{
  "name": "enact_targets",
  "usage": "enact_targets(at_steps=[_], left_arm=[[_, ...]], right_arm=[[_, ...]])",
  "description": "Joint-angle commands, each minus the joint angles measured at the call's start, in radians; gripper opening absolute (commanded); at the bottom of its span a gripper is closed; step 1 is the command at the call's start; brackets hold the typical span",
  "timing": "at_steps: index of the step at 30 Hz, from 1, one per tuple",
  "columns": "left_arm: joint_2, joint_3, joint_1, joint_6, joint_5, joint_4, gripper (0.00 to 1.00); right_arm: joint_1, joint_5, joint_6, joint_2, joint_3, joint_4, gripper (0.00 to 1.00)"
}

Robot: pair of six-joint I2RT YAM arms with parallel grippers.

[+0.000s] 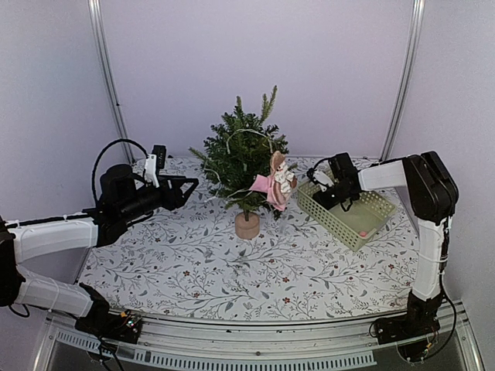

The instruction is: Decorate the small christmas tree

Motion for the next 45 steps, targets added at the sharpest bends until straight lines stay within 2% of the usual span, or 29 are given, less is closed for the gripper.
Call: enact_targets(at_steps=[1, 5, 10, 29, 30, 36, 38, 45], left_arm=[[0.002, 0.022, 0.011, 0.007, 0.013, 0.011, 0.61], [-0.002, 0.024, 0.011, 0.01, 0.01, 0.004, 0.61], [-0.001, 0.03, 0.011, 0.013, 0.01, 0.001, 0.61], [-0.091, 0.082, 0.011, 0.118, -0.03, -0.1, 0.64], [-0.093, 0.084, 0.011, 0.121, -0.028, -0.103, 0.64], [-0.094, 0.092, 0.009, 0.109, -0.009, -0.104, 0.64], [-0.099, 0.091, 0.009, 0.103, -0.005, -0.103, 0.64], [-0.116, 0.082, 0.008, 0.099, 0.003, -0.099, 0.64]], right_arm=[[-0.023, 0.135, 0.055, 0.056, 0.009, -0.077, 0.27], [-0.076, 0.102, 0.114, 0.038, 0.008, -0.077, 0.1], [-0.097, 0.087, 0.121, -0.001, -0.003, -0.085, 0.0], [-0.105, 0.015, 0.138, -0.428, -0.169, -0.061, 0.0], [-0.105, 0.004, 0.13, -0.424, -0.161, -0.069, 0.04], [-0.109, -0.066, 0.133, -0.316, -0.138, -0.098, 0.5], [-0.109, -0.044, 0.122, -0.283, -0.139, -0.095, 0.53], [-0.131, 0.012, 0.119, -0.119, -0.131, -0.076, 0.53]])
